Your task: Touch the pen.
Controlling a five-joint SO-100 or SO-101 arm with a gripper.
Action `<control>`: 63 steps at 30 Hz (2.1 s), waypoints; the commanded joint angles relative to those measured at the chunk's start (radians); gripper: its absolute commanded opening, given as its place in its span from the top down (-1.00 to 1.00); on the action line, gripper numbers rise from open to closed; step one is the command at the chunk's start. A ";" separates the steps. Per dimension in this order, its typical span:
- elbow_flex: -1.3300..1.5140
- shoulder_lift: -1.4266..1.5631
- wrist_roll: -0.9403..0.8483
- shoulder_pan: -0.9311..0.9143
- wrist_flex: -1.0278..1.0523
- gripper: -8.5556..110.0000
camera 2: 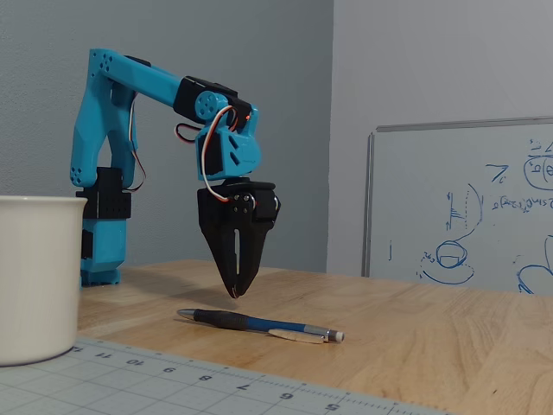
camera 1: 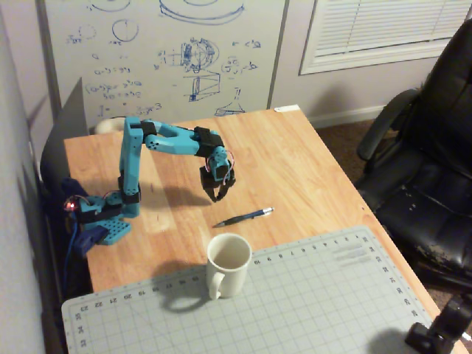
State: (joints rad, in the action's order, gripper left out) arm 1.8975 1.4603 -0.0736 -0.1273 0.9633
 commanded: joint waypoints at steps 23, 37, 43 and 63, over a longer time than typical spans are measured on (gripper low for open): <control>1.246 1.898 0.009 0.012 0.213 0.85; 1.134 1.759 -0.008 0.012 0.135 0.85; 0.830 1.324 -0.006 -0.002 -0.069 0.85; -0.046 0.158 -0.006 -0.253 -0.215 0.85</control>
State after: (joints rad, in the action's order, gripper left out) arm 2.0187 1.6935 -0.0736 -0.3682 0.7670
